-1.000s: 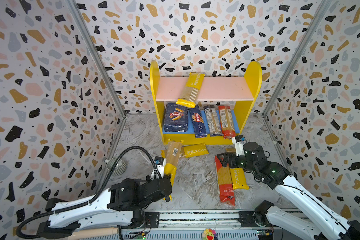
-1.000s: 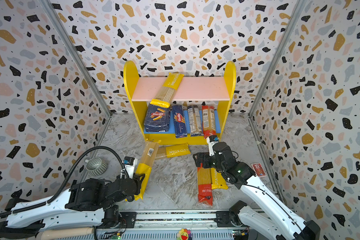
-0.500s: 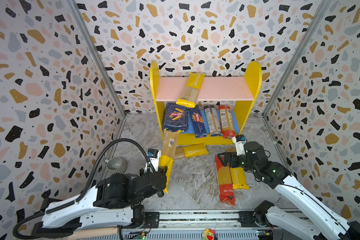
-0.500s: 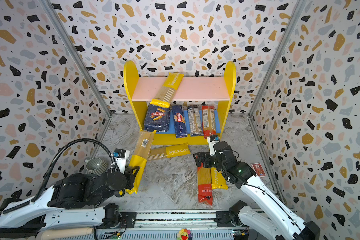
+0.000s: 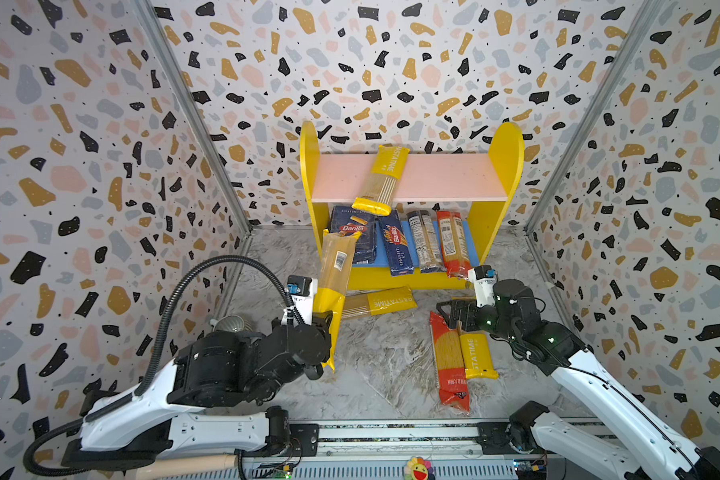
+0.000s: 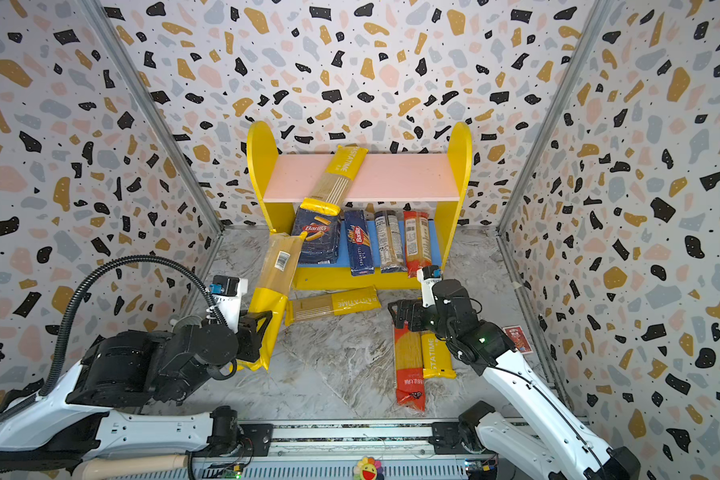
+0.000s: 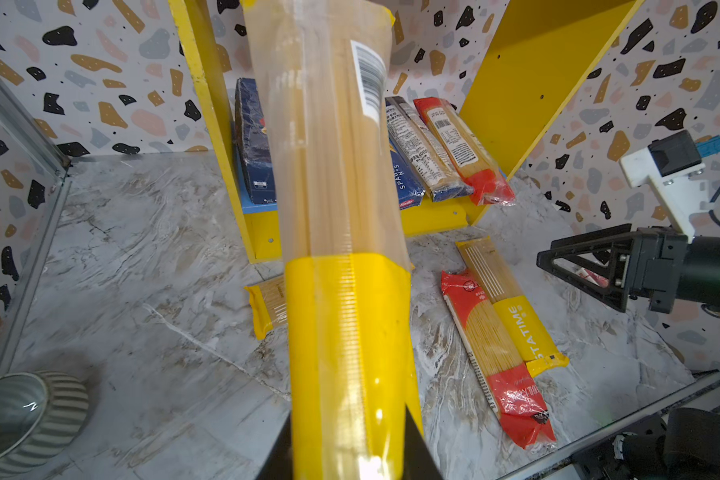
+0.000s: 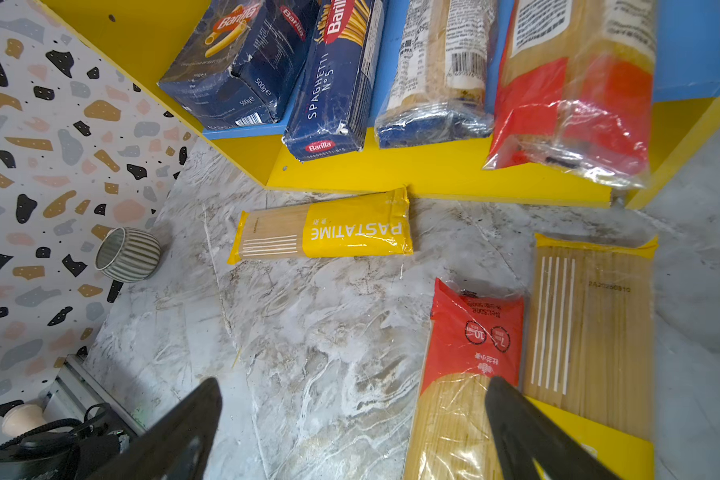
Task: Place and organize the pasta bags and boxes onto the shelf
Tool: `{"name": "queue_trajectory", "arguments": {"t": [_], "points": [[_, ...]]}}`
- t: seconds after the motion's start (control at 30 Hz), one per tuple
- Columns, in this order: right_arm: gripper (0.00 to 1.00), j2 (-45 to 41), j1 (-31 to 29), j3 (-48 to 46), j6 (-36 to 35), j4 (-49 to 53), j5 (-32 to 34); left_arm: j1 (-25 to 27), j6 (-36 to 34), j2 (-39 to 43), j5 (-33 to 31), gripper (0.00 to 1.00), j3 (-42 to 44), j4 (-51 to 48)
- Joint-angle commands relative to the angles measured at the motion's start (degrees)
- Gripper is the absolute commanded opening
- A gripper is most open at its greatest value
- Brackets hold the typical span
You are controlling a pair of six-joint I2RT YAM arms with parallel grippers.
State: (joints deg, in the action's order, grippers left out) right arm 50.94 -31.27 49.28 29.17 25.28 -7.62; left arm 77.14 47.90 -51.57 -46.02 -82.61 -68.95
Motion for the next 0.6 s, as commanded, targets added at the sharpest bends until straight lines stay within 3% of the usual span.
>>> {"name": "queue_trajectory", "arguments": {"t": [0.0,0.57], "points": [[0.99,-0.9,0.5,3.2,-1.0,-0.2,-1.1,-0.2,-2.1,0.1,-7.1,0.0,-4.6,2.7],[0.99,-0.8,2.3,4.2,-1.6,-0.8,-4.1,-0.2,-7.5,-6.9,-12.3,0.0,-18.4,0.4]]}}
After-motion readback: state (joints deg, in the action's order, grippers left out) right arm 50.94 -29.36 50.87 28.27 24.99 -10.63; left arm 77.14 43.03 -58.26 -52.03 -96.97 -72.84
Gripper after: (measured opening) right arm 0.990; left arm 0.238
